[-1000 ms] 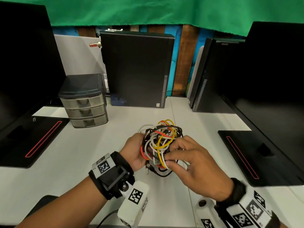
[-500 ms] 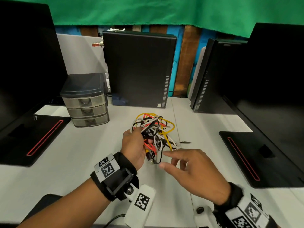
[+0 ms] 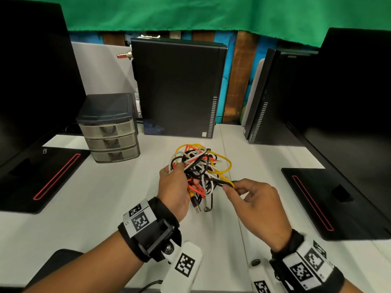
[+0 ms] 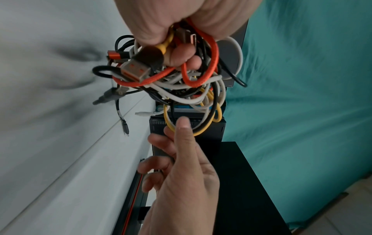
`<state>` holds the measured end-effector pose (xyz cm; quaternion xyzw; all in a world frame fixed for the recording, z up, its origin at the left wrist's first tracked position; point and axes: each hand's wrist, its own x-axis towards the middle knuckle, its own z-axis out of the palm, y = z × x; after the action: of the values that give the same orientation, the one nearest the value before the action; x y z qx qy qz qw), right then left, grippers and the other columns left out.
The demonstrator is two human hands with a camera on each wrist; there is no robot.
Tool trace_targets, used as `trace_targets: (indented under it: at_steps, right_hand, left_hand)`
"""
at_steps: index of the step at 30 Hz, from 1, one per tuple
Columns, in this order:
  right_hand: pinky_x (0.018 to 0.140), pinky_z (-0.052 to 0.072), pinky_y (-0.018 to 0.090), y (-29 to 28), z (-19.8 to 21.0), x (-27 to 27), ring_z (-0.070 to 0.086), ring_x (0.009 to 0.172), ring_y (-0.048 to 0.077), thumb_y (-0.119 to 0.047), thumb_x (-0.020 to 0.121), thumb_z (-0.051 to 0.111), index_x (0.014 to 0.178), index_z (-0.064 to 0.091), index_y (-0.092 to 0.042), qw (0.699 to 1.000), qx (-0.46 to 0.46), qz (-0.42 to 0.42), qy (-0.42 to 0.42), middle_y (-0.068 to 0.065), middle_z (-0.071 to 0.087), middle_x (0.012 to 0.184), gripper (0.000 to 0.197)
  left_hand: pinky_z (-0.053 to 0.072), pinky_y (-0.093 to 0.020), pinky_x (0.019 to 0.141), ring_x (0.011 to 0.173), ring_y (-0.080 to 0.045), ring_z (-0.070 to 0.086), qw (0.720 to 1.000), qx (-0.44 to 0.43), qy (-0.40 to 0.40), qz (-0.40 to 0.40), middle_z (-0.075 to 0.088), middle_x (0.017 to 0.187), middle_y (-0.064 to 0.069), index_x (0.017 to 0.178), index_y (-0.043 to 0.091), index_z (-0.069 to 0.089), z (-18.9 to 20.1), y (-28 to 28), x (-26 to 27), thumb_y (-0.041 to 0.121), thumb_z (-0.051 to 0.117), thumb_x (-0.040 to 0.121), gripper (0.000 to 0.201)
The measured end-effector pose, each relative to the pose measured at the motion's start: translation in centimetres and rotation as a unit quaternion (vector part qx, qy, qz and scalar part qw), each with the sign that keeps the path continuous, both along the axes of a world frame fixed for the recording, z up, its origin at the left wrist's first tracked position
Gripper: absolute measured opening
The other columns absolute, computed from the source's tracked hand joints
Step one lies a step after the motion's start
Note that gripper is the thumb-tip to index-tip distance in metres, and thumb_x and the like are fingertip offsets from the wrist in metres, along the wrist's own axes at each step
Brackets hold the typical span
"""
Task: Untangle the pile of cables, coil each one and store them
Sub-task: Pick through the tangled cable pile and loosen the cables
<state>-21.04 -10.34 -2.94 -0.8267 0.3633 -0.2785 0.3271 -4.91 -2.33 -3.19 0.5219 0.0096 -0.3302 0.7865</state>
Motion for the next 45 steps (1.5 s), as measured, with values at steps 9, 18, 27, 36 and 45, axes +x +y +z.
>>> trace_targets:
  at_steps: [9, 18, 27, 36, 45]
  right_hand:
    - [0.073, 0.055, 0.029, 0.3, -1.1, 0.6, 0.068, 0.068, 0.010, -0.012, 0.086, 0.076, 0.079, 0.072, -0.022, 0.983, 0.109, 0.014, -0.149, -0.005, 0.074, 0.071, 0.013]
    - [0.058, 0.047, 0.014, 0.8, -0.8, 0.6, 0.071, 0.076, 0.006, -0.004, 0.084, 0.078, 0.091, 0.057, -0.013, 0.964, 0.165, 0.109, -0.175, -0.004, 0.077, 0.093, 0.024]
    - [0.072, 0.049, 0.030, -0.3, 1.6, -0.5, 0.051, 0.056, 0.018, -0.017, 0.086, 0.079, 0.087, 0.063, -0.020, 0.971, 0.076, 0.199, -0.113, 0.006, 0.055, 0.056, 0.016]
    - [0.057, 0.042, 0.020, -2.6, 2.9, -1.9, 0.051, 0.049, 0.010, -0.046, 0.086, 0.065, 0.065, 0.060, -0.020, 0.977, -0.055, 0.199, 0.049, -0.003, 0.061, 0.062, 0.034]
    - [0.052, 0.038, 0.024, -3.8, 4.3, -2.7, 0.045, 0.046, 0.006, -0.050, 0.092, 0.064, 0.058, 0.057, -0.024, 0.967, -0.081, 0.148, 0.190, -0.009, 0.051, 0.048, 0.043]
  left_hand:
    - [0.043, -0.020, 0.035, 0.039, -0.012, 0.058, 1.000, -0.003, 0.002, 0.010, 0.068, 0.091, -0.017, 0.134, 0.011, 0.046, 0.5, 0.0, -0.8, 0.015, 0.046, 0.104, 0.031]
    - [0.049, -0.027, 0.039, 0.041, -0.012, 0.055, 1.000, 0.016, -0.002, 0.019, 0.062, 0.080, -0.014, 0.132, 0.009, 0.047, 0.1, -0.1, 0.3, 0.016, 0.047, 0.103, 0.030]
    - [0.056, -0.032, 0.051, 0.061, -0.016, 0.063, 0.996, 0.047, -0.064, 0.044, 0.067, 0.085, -0.004, 0.129, 0.019, 0.049, 0.2, -0.2, 1.3, 0.017, 0.051, 0.102, 0.027]
    - [0.057, -0.042, 0.064, 0.069, -0.024, 0.067, 0.992, -0.007, -0.070, 0.104, 0.070, 0.105, -0.011, 0.132, 0.016, 0.047, 0.9, -0.2, 3.5, 0.018, 0.057, 0.101, 0.033]
    - [0.060, -0.050, 0.083, 0.095, -0.026, 0.072, 0.989, 0.013, -0.061, 0.130, 0.066, 0.121, -0.006, 0.133, 0.030, 0.043, -0.3, 0.0, 4.8, 0.017, 0.065, 0.096, 0.045]
